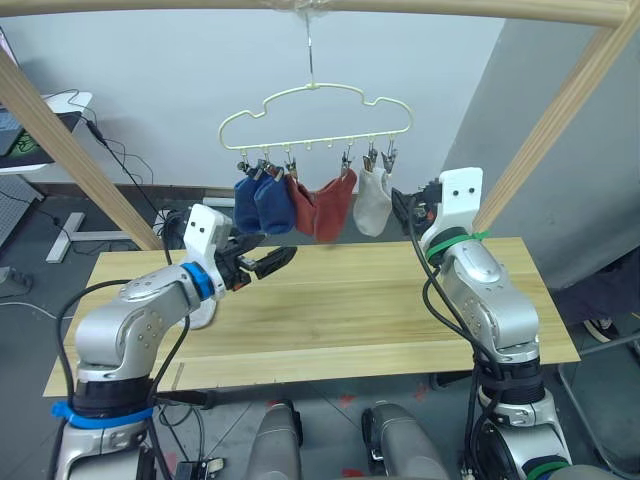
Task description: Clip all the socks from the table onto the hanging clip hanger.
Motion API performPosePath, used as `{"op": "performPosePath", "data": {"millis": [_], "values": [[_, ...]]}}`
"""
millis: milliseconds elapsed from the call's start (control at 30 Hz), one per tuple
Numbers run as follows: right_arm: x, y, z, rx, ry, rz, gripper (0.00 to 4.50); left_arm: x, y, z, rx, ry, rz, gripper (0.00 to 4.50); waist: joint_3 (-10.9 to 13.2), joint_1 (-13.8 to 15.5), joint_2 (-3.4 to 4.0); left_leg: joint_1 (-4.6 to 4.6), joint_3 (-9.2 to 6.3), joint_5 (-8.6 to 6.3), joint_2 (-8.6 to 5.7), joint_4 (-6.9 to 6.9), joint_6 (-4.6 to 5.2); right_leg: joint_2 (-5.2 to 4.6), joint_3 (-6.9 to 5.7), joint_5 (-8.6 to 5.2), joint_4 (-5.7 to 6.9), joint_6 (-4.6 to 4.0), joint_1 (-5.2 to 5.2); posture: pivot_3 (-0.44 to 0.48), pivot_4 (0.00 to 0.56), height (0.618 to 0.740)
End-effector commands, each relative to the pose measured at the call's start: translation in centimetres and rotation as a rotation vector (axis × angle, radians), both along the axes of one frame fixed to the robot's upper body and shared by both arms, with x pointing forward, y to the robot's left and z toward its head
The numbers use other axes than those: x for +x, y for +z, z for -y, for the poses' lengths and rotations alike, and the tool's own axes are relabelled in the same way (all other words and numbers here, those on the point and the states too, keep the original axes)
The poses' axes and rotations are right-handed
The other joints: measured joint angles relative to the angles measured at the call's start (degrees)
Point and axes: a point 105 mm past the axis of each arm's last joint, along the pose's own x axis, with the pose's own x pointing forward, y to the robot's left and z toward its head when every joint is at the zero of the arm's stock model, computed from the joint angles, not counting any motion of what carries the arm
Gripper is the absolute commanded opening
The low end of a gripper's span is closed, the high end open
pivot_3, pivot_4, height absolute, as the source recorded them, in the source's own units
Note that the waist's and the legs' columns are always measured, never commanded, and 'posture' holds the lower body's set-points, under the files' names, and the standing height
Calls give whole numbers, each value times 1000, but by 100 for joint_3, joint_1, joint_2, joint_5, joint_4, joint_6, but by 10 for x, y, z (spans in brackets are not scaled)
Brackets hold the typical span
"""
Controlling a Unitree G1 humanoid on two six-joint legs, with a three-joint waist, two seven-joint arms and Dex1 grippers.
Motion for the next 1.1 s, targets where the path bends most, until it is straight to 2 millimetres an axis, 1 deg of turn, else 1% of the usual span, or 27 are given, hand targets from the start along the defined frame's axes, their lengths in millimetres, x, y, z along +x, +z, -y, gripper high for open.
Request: {"op": "performPosePath", "data": {"millis": [33, 133, 167, 233, 300, 333, 433, 467, 533, 600, 800, 967, 1100], "values": [[8, 14, 1, 5, -34, 87, 3594, -11, 26, 6, 5, -34, 127, 4500, -2, 78, -3, 0, -1, 0, 1, 0, -1, 0, -1, 2, 1, -4, -1, 86, 140, 740], [20, 17, -2, 15, -42, 118, 3594, -15, 35, 11, 44, 10, 214, 4500, -9, 145, -9, 2, 1, 1, 0, 0, -1, 0, 0, 5, 2, -9, 0, 107, 137, 740], [24, 19, -3, 24, -44, 127, 3594, -18, 43, 14, 43, 15, 269, 4500, -13, 155, -13, 2, 1, 1, 0, 0, -2, -1, 0, 9, 3, -15, 0, 124, 138, 740], [31, 22, -6, 38, -50, 137, 3594, -28, 51, 26, 40, -69, 317, 4500, -26, 209, -27, 2, 1, 1, -1, 0, -2, -1, -1, 10, 3, -17, 0, 141, 132, 740], [36, 21, -7, 46, -53, 139, 3594, -34, 53, 35, 2, -140, 315, 4500, -51, 269, -30, 3, 1, 1, 0, -1, -2, -1, -1, 11, 5, -18, 0, 151, 130, 740], [38, 21, -7, 44, -59, 145, 3594, -34, 55, 35, -35, -143, 318, 4500, -60, 288, -31, 4, 1, 1, -1, -2, -2, -1, -2, 11, 5, -18, 0, 148, 126, 740], [45, 23, -5, 44, -82, 157, 3594, -35, 53, 35, -28, -175, 345, 4500, -70, 331, -30, 7, 2, 1, -1, -2, -2, -1, -2, 11, 6, -19, 2, 150, 132, 740], [47, 24, -3, 49, -90, 158, 3402, -34, 54, 34, -21, -172, 355, 4500, -70, 344, -30, 8, 2, 2, -1, -1, -2, -1, -2, 11, 7, -19, 3, 139, 127, 740], [50, 25, -1, 47, -109, 158, 3009, -32, 61, 33, -55, -163, 388, 4500, -72, 367, -29, 20, 6, 2, -2, 0, -2, -1, 1, 11, 8, -19, 12, 133, 128, 740], [54, 26, 1, 35, -129, 156, 2354, -31, 65, 33, -68, -162, 408, 4500, -72, 389, -30, 25, 10, 2, -1, 0, -1, -1, 4, 12, 9, -21, 15, 135, 129, 740], [60, 26, 7, 24, -171, 144, 2354, -29, 64, 33, -52, -160, 422, 4500, -75, 413, -30, 31, 14, 3, 0, 0, 1, -1, 7, 13, 18, -23, 15, 130, 138, 740], [64, 21, 15, 33, -212, 119, 2354, -32, 64, 33, -58, -162, 422, 4500, -75, 414, -30, 33, 15, 3, 0, 1, 1, -1, 7, 13, 23, -23, 15, 135, 141, 740], [66, 21, 15, 47, -217, 113, 2354, -33, 62, 33, -58, -161, 419, 4500, -75, 413, -30, 39, 15, 3, 0, 1, 1, -1, 8, 13, 35, -23, 15, 135, 142, 740]]}}
